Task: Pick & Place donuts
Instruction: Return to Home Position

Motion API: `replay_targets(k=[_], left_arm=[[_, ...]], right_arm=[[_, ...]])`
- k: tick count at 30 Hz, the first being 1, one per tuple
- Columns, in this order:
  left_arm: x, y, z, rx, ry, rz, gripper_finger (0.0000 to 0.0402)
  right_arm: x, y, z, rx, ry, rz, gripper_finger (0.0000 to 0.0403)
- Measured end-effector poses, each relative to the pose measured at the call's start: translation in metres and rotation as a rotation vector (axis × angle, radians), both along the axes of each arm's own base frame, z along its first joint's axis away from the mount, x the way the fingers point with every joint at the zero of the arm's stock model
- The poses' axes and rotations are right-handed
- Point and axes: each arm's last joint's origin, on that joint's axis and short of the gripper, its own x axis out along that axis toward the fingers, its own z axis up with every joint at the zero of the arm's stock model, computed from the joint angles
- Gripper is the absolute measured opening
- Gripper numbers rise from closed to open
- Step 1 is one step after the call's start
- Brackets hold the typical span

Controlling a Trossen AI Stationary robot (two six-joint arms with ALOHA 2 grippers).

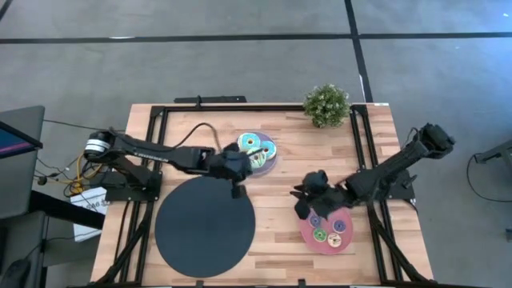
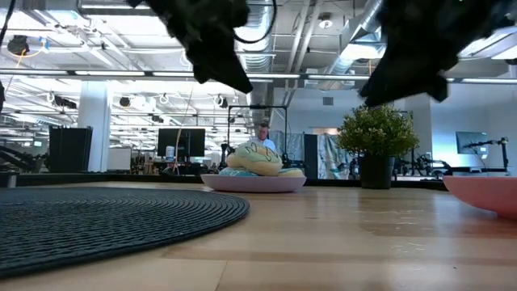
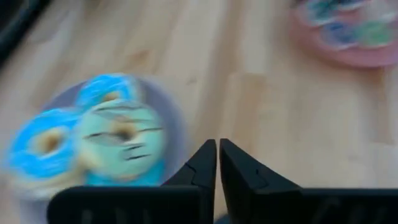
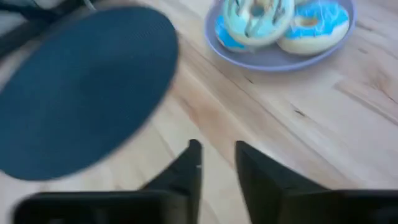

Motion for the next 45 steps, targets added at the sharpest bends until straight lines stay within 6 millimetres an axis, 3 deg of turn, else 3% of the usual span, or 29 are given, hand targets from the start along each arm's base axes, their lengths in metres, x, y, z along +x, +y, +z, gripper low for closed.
replay_targets(k=[3, 5, 10, 15, 21, 32, 38, 41, 45], left_arm=[[-0.017, -0.005, -0.012, -0.039, -0.085, -0.054, 0.0004], [-0.035, -0.005, -0.020, -0.040, -0.115, -0.060, 0.0002], [-0.095, 0.001, -0.034, -0.057, -0.231, -0.047, 0.0000], [-0.151, 0.004, -0.044, -0.081, -0.361, -0.038, 0.0000], [-0.192, 0.003, -0.046, -0.097, -0.496, -0.056, 0.0000], [-0.227, 0.005, -0.064, -0.036, -0.582, -0.088, 0.0000], [-0.231, 0.005, -0.082, 0.036, -0.694, -0.149, 0.0000], [-0.231, 0.003, -0.081, 0.080, -0.795, -0.242, 0.0000], [-0.231, 0.004, -0.080, 0.187, -0.790, -0.262, 0.0000]], right_arm=[[0.010, -0.018, -0.005, -0.001, 0.084, 0.050, 0.0036], [0.017, -0.028, -0.012, -0.031, 0.147, 0.092, 0.0013], [0.024, -0.049, -0.022, -0.104, 0.260, 0.169, 0.0004], [0.022, -0.062, -0.012, -0.182, 0.272, 0.262, 0.0001], [-0.007, -0.074, -0.014, -0.200, 0.143, 0.310, 0.0001], [-0.074, -0.086, -0.038, -0.157, -0.236, 0.275, 0.0000], [-0.093, -0.090, -0.044, -0.165, -0.349, 0.270, 0.0000], [-0.100, -0.091, -0.053, -0.165, -0.376, 0.267, 0.0000], [-0.106, -0.093, -0.059, -0.185, -0.415, 0.270, 0.0000]])
